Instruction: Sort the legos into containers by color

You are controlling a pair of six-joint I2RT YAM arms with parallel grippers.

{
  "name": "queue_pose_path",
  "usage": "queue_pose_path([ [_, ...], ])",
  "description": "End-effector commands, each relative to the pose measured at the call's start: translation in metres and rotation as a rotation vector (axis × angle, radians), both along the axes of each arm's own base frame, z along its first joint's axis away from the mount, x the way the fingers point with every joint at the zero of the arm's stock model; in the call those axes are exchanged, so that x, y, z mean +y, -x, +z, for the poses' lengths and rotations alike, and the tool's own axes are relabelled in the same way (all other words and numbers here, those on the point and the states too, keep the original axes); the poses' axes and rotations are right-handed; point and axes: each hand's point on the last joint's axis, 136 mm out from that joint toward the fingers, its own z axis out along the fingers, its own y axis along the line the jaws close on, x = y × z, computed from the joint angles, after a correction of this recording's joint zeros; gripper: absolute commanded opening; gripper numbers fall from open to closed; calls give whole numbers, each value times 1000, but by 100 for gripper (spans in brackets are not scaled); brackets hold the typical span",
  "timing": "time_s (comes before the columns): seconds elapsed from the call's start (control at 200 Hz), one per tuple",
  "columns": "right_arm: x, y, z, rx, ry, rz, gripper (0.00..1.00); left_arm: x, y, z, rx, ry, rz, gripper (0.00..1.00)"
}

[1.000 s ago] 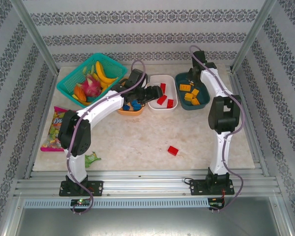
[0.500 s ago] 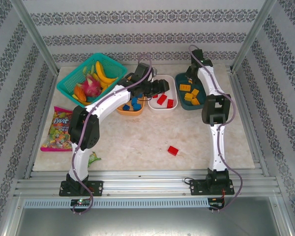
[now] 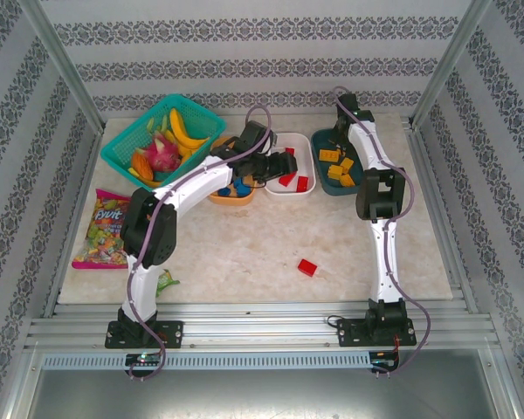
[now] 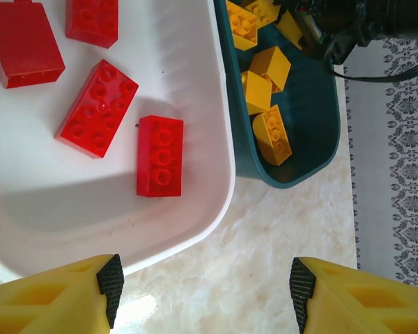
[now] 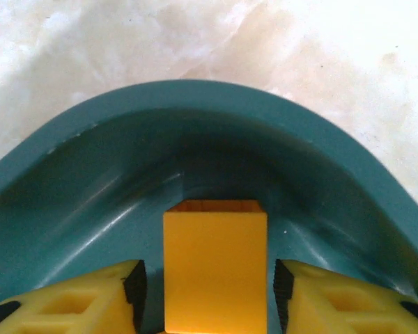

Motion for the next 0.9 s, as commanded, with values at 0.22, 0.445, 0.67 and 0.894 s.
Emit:
queue_pose_path([
  [0.22,29,15,118,-195,16,59,60,6,55,17,-53,-110,-180,69],
  [0.445,82,99,174,-293,-98,162,61,0,144,-17,-43,-253,-556,70],
  [0.67,114,234,160,-168,-176,271,61,-23,219,-47,-45,-291,-798,71],
  [0.894,104,325,166,-154,-204,255,68,-46,265,-82,-38,-422,-924,77],
])
